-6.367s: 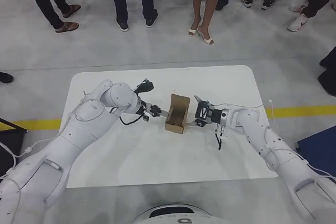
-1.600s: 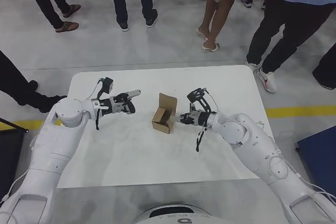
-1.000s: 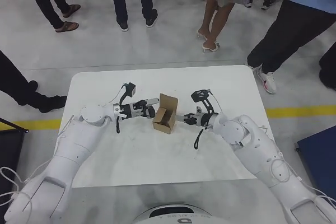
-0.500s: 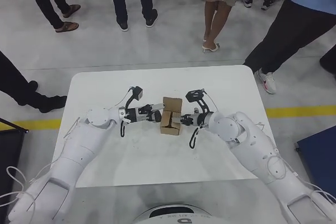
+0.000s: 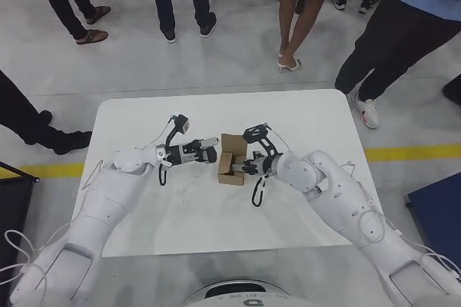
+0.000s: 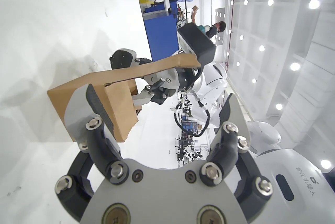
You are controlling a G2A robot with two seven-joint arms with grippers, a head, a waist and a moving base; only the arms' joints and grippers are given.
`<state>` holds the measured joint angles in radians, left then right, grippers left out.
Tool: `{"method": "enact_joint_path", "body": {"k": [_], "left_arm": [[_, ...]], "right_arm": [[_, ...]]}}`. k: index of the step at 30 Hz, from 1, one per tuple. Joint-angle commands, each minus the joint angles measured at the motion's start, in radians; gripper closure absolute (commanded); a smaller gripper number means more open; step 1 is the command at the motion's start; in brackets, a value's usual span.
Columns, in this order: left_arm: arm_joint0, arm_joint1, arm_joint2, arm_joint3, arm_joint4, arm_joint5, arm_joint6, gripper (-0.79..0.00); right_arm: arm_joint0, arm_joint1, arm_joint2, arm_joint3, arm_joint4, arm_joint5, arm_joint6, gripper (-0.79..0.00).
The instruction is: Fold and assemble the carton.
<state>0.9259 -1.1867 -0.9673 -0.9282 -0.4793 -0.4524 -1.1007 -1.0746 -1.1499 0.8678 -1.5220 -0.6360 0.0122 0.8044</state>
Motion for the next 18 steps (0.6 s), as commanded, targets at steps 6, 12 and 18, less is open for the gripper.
{"method": "enact_joint_path", "body": {"k": [6, 12, 18], "left_arm": [[0.013, 0.008, -0.03, -0.003, -0.002, -0.014, 0.004, -0.785], [0.028, 0.013, -0.051, -0.01, 0.001, -0.019, 0.012, -0.785], [0.039, 0.018, -0.065, -0.024, 0.009, -0.018, 0.017, -0.785]], "right_arm": [[-0.01, 0.005, 0.011, -0.06, -0.077, 0.028, 0.024, 0.0], [0.003, 0.001, -0.003, -0.061, -0.109, 0.024, 0.069, 0.0], [0.014, -0.002, -0.012, -0.078, -0.162, 0.0, 0.046, 0.0]]}}
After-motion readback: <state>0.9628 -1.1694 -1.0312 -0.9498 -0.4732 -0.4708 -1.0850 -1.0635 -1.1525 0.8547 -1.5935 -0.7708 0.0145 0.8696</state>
